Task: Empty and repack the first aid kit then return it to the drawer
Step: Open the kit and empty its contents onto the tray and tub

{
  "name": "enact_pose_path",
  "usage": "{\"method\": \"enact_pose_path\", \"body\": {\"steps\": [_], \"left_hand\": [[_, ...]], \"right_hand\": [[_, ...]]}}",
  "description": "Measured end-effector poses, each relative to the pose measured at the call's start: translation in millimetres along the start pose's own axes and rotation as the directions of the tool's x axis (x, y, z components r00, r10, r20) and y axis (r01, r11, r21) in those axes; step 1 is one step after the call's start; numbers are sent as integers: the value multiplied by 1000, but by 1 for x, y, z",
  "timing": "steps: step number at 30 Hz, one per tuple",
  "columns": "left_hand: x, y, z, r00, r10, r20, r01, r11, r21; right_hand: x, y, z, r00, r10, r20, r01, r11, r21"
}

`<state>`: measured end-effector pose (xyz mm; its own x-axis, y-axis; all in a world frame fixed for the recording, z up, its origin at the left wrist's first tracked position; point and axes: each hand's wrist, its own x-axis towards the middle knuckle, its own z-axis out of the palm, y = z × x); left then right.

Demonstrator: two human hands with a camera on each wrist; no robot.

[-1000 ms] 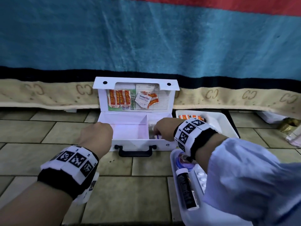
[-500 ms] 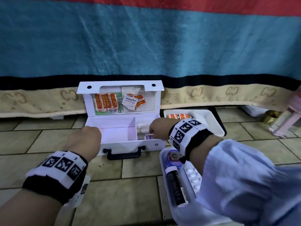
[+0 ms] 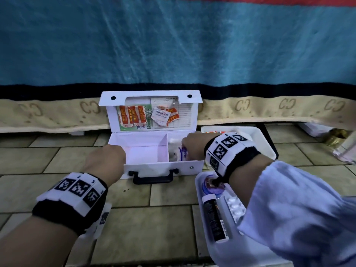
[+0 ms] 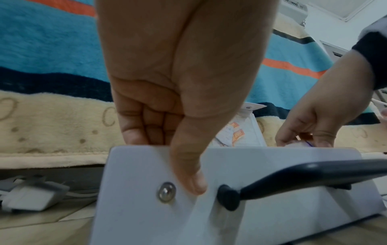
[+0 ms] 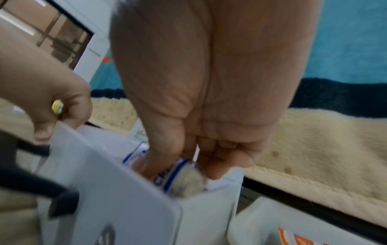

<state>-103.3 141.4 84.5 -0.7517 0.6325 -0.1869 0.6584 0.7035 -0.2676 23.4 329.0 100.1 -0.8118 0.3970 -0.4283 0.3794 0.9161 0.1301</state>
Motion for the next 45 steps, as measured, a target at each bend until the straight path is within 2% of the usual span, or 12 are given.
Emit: {"method": "enact_pose_path", "body": {"steps": [3,5,7,10,14,17,21,28,34,38,42,45], "left_hand": [[-5,-2,-4,998,65,-11,-66,996,-59],[-15,3,-10,993,74,-88,-92,968,-233],[-25,15,-19,977,94,-191,-164,906,-391],[-39,42,-35,933,168,-317,-318,798,-512],[-52,85,-45,900,310,-306,-432,719,-544],[-51,110,-39,884,395,-250,-468,752,-464],[-44,127,-37,896,344,-282,-437,799,-413],[-35,135,-32,924,261,-279,-359,842,-402],[-26,125,-33,942,214,-257,-327,747,-578],[-12,102,-31,958,185,-222,-285,722,-631],[1,75,-27,970,187,-158,-243,809,-535],[1,64,-28,962,247,-117,-272,810,-520]], "right_hand": [[-21,5,-18,998,-12,-69,16,998,64],[-45,14,-28,985,1,-175,41,971,236],[-72,27,-32,968,30,-251,88,891,445],[-117,53,-28,937,130,-324,86,813,576],[-169,97,7,864,406,-298,-112,732,672],[-189,127,48,775,596,-209,-357,686,634],[-196,152,89,708,703,-67,-517,581,629],[-176,154,114,763,647,13,-528,611,590],[-171,157,113,761,646,57,-530,569,629],[-170,149,88,771,636,-27,-544,681,490],[-154,113,36,860,468,-204,-313,799,514],[-118,71,5,900,293,-323,-72,830,553]]}}
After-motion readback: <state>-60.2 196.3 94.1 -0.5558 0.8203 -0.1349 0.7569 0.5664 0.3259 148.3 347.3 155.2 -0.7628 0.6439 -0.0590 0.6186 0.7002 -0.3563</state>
